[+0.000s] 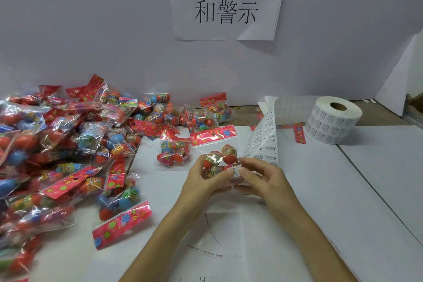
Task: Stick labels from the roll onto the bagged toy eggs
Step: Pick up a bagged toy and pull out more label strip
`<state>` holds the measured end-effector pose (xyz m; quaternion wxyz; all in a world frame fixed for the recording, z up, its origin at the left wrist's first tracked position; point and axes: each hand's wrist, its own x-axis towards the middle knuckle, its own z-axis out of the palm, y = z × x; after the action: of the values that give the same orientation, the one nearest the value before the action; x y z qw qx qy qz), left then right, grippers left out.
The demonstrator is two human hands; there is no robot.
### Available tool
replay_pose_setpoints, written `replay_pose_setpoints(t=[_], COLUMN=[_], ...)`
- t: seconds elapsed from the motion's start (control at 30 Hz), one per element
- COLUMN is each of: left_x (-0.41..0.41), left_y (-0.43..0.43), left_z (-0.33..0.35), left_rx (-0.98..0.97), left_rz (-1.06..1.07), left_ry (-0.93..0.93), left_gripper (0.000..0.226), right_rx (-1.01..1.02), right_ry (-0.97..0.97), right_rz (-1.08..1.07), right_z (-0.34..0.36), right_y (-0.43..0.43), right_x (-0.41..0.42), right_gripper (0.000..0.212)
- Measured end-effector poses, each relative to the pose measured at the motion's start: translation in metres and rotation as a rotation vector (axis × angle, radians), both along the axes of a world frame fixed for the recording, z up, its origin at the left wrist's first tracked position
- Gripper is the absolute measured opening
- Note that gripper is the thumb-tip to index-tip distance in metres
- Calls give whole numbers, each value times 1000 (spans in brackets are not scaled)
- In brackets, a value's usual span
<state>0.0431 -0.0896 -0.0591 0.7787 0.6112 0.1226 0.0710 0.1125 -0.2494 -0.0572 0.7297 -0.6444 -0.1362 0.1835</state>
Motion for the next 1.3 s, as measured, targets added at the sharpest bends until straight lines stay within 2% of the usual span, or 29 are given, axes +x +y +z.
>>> replay_pose_setpoints(t=[0.1, 0.27, 0.5, 0.7, 0.83, 1.07, 1.3], left_x=[1, 3, 2, 1, 3, 3, 2], left_y=[0, 1, -2, -2, 0, 0, -1], left_z=[0, -1, -2, 0, -1, -1, 0], left_rx=[33, 40, 86, 107, 111, 123, 101], left_rz=[38, 44, 46, 97, 143, 151, 148], left_ry=[26, 35, 12, 35, 65, 56, 52], left_gripper=[46, 56, 54, 28, 30, 31, 33], right_rx=[-18, -35, -65, -90, -88, -70, -26], right_ry=[-12, -12, -2, -11, -22, -51, -56], right_rz=[16, 48, -28, -39, 17, 32, 30], right_z=[0, -1, 1, 1, 0, -4, -2], right_y=[0, -1, 1, 2, 5, 8, 6], right_x=[0, 2, 1, 0, -3, -5, -3], right_gripper=[22, 24, 23, 16, 14, 27, 30])
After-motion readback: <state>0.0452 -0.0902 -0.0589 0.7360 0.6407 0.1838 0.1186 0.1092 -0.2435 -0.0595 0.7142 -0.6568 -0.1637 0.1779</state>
